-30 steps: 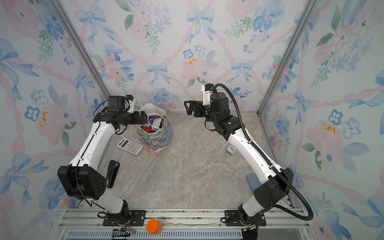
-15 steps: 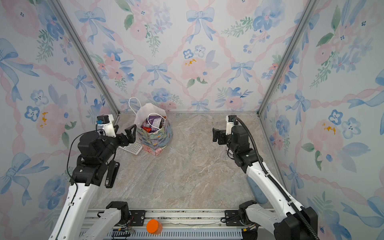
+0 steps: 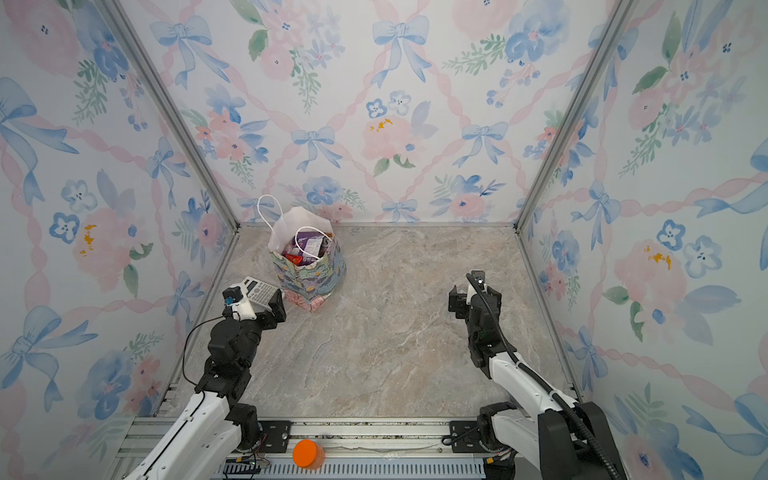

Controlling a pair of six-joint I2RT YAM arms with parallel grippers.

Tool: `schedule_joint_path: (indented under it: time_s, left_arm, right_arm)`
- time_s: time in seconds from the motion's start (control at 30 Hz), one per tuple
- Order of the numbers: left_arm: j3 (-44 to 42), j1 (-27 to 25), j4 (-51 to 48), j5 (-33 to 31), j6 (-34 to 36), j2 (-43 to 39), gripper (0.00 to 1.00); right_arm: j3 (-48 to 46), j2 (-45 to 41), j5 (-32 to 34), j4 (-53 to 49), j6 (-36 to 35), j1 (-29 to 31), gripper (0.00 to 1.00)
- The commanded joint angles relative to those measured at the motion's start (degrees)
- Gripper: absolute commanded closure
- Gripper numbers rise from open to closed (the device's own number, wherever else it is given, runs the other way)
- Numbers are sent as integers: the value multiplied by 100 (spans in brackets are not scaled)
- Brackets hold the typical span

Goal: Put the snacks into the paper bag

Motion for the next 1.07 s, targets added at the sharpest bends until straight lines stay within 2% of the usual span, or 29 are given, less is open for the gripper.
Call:
schedule_joint_path:
  time_s: [0.0,0.17,0.3,0.37,0.5,0.73,1.03]
  left_arm:
    - [-486,24,1597,-403,654,290,2]
    - [-623,587,2508,293,579,1271,2]
    - [-480,652,3201,443,674,2401,2]
    - [-384,660,3434,501,782,2883,2]
    - [-308,689,4095,590,955,3741,2]
    - [118,711,4286,549,940,4838,2]
    - [265,604,4061,227,969,4869,2]
  right_arm:
    - [-367,675,-113,1577,-122,-235,3]
    - [-696,1898,-363,3411,-259,-356,3]
    - [-771,2668,-236,4365,-298,-297,3]
    - [-727,2462,-261,3950,-300,-297,3]
    - [-635,2523,-164,3867,-397,-204,4]
    - [-352,2476,-156,3290,-284,-295,3]
    - [-258,2466,-154,3087,-230,-336,4]
